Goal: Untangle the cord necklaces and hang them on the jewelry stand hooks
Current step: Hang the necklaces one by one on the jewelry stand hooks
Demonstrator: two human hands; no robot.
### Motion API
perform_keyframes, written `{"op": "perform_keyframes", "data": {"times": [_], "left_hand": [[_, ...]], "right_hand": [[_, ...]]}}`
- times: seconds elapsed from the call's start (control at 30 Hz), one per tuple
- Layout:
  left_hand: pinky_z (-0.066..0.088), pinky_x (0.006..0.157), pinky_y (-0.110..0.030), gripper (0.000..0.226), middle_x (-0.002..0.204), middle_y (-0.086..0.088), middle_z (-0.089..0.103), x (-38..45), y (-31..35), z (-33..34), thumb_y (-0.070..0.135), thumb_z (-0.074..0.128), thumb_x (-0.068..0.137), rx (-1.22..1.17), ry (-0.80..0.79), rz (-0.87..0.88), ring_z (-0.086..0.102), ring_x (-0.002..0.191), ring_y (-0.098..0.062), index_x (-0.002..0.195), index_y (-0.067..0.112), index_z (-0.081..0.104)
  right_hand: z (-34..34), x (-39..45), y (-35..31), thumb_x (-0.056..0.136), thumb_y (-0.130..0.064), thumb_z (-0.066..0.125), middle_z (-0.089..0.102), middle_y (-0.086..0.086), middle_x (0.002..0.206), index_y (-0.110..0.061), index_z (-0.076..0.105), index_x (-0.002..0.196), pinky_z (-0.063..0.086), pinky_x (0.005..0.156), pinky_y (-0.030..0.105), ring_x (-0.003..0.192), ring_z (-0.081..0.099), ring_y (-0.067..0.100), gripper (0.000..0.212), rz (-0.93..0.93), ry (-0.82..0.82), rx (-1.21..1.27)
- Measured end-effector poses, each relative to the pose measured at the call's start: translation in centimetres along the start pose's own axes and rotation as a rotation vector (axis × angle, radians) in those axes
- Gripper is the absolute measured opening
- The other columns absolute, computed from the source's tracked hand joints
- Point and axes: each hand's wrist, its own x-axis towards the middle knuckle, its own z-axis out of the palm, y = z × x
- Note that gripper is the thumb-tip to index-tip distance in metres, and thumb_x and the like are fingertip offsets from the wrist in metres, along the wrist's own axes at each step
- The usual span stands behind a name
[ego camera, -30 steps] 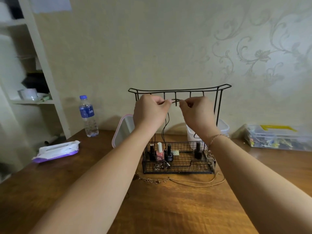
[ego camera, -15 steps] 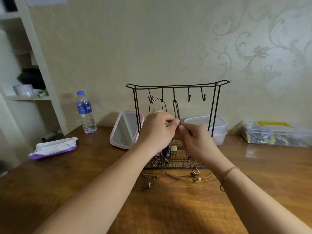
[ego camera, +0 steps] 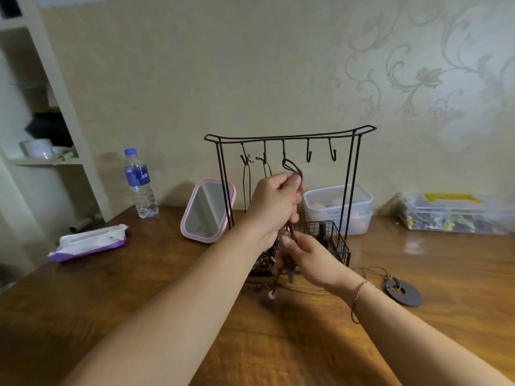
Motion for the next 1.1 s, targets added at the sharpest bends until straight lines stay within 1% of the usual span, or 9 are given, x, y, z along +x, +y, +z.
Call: {"op": "perform_keyframes", "data": {"times": [0.1,0.17,0.27,0.37,0.5,0.67,0.87,1.03,1.1], "left_hand": [[0.026,0.047,-0.028,0.031,0.053,0.004,0.036,0.6,1.2,0.0,0.013,0.041,0.105,-0.011,0.017,0.055,0.029,0.043,-0.008,0.076,0.009,0.054],[0.027,0.048,-0.029,0.031,0.057,0.001,0.035,1.0,1.7,0.1,0.014,0.042,0.104,0.008,0.029,0.093,0.029,0.045,-0.009,0.077,0.009,0.056],[0.028,0.053,-0.030,0.030,0.057,0.001,0.036,1.6,2.0,0.0,0.014,0.045,0.103,0.058,0.073,0.141,0.030,0.048,-0.011,0.075,0.011,0.058],[0.034,0.061,-0.035,0.030,0.050,0.010,0.042,2.2,1.7,-0.5,0.018,0.047,0.101,0.132,0.092,0.175,0.036,0.050,-0.012,0.074,0.015,0.060],[0.038,0.068,-0.038,0.028,0.056,0.007,0.045,2.6,0.2,-1.2,0.020,0.048,0.101,0.187,0.127,0.135,0.041,0.056,-0.014,0.078,0.013,0.061],[0.039,0.067,-0.036,0.029,0.060,0.005,0.046,2.4,-2.0,-1.4,0.022,0.047,0.102,0.269,0.132,0.071,0.042,0.057,-0.014,0.077,0.017,0.061],[0.038,0.067,-0.027,0.026,0.063,0.011,0.049,2.1,-2.7,-0.6,0.022,0.046,0.102,0.384,0.131,0.140,0.046,0.062,-0.007,0.084,0.015,0.063],[0.042,0.071,-0.030,0.026,0.067,0.010,0.051,2.5,-3.1,-0.4,0.022,0.044,0.103,0.409,0.091,0.134,0.049,0.065,-0.009,0.087,0.014,0.063],[0.044,0.073,-0.031,0.027,0.069,0.011,0.051,2.8,-3.8,-0.4,0.023,0.042,0.104,0.451,0.090,0.111,0.050,0.070,-0.012,0.090,0.015,0.063]], "right_hand": [[-0.6,1.9,-0.9,0.104,-0.014,0.032,0.038,0.001,0.059,-0.011,0.044,0.083,0.043,0.056,0.035,0.046,0.040,0.014,0.024,0.021,0.111,0.248],[-1.0,3.5,-1.7,0.104,-0.016,0.034,0.039,0.001,0.060,-0.012,0.045,0.080,0.036,0.045,0.022,0.045,0.037,0.007,0.026,-0.065,0.228,0.124],[-1.5,5.5,-2.3,0.102,-0.017,0.040,0.053,0.008,0.065,-0.016,0.048,0.077,0.038,0.047,0.024,0.054,0.046,0.013,0.026,-0.214,0.343,-0.207],[-1.7,7.2,-1.7,0.098,-0.006,0.043,0.063,0.021,0.075,-0.011,0.052,0.082,0.044,0.057,0.038,0.064,0.054,0.029,0.019,-0.276,0.383,-0.311],[-0.8,7.8,0.0,0.099,-0.010,0.043,0.063,0.009,0.079,-0.012,0.054,0.087,0.049,0.066,0.040,0.073,0.058,0.025,0.017,-0.252,0.324,-0.271],[0.6,7.4,2.0,0.097,-0.002,0.043,0.058,-0.008,0.075,-0.020,0.052,0.076,0.039,0.059,0.013,0.070,0.052,0.003,0.029,-0.136,0.233,-0.279],[-0.2,8.9,3.5,0.094,-0.002,0.045,0.053,-0.010,0.070,-0.004,0.060,0.085,0.040,0.059,0.021,0.069,0.053,0.012,0.018,-0.066,0.150,-0.538],[-0.3,9.5,4.3,0.095,-0.004,0.045,0.065,0.008,0.084,0.000,0.063,0.092,0.048,0.068,0.029,0.084,0.063,0.027,0.019,-0.027,0.091,-0.764],[-0.5,9.3,4.2,0.094,-0.006,0.045,0.063,0.006,0.082,-0.005,0.061,0.088,0.042,0.065,0.026,0.080,0.061,0.025,0.017,-0.020,0.066,-0.820]]}}
